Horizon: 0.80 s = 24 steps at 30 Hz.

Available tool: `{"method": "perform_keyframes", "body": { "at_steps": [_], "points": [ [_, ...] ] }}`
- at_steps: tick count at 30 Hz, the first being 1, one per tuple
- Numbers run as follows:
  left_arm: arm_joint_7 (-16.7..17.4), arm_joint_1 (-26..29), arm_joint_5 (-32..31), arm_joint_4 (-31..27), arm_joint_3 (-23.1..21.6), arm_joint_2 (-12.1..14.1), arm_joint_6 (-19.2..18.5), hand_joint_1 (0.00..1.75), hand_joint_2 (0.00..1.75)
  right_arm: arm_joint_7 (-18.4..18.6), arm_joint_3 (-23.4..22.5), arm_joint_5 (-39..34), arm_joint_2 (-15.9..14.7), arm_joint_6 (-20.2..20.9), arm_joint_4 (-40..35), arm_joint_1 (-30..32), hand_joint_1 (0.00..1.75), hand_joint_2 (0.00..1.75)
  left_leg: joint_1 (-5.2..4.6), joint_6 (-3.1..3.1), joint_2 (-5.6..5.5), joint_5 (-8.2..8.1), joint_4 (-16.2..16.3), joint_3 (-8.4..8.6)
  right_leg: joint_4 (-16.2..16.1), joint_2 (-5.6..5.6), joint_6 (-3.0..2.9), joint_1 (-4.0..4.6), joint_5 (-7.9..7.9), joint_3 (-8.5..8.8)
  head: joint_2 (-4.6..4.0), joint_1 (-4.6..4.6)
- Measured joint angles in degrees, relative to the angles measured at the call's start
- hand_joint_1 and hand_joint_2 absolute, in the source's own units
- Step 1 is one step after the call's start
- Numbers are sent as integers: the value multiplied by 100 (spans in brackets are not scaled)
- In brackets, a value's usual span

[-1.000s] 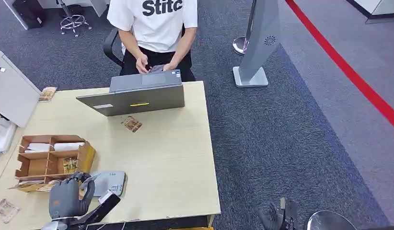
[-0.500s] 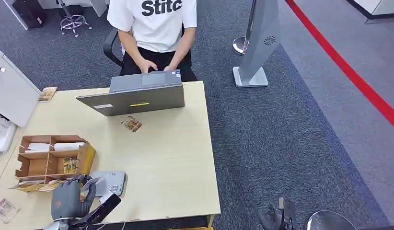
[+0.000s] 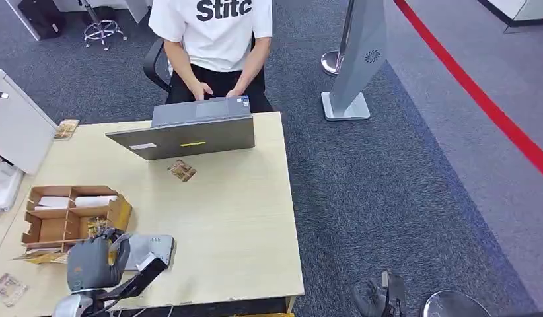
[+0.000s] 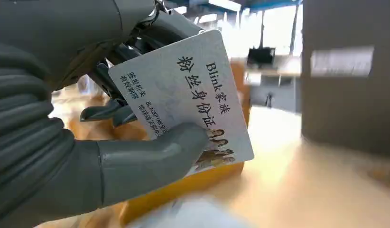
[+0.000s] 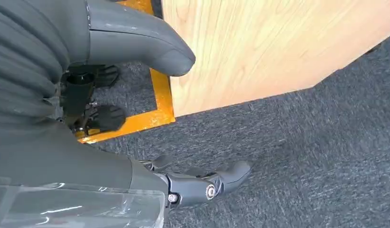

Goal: Pass the card to the sensor for recognition and then transmit it.

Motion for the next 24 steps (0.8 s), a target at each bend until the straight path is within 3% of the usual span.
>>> {"method": "perform_keyframes", "body": {
  "at_steps": [8,16,24],
  "points": [
    [98,-663,-139,-240,-33,238,-15,175,175,-9,133,-17,0,24,0,-28,0,175,2,-5,-1,4,1,1,2,1,-3,0,7,-4,0,0],
    [319,-1974,-63,-56,-37,583,-181,175,175,0,402,-127,0,31,-26,-85,0,175,6,-15,0,14,1,-1,4,4,-9,2,20,-4,2,0],
    [505,-2390,-208,225,-37,699,-90,175,175,0,620,-337,0,-24,-42,-101,0,175,6,-15,2,14,1,-3,4,8,-8,2,20,-9,2,-2]
  ]
}}
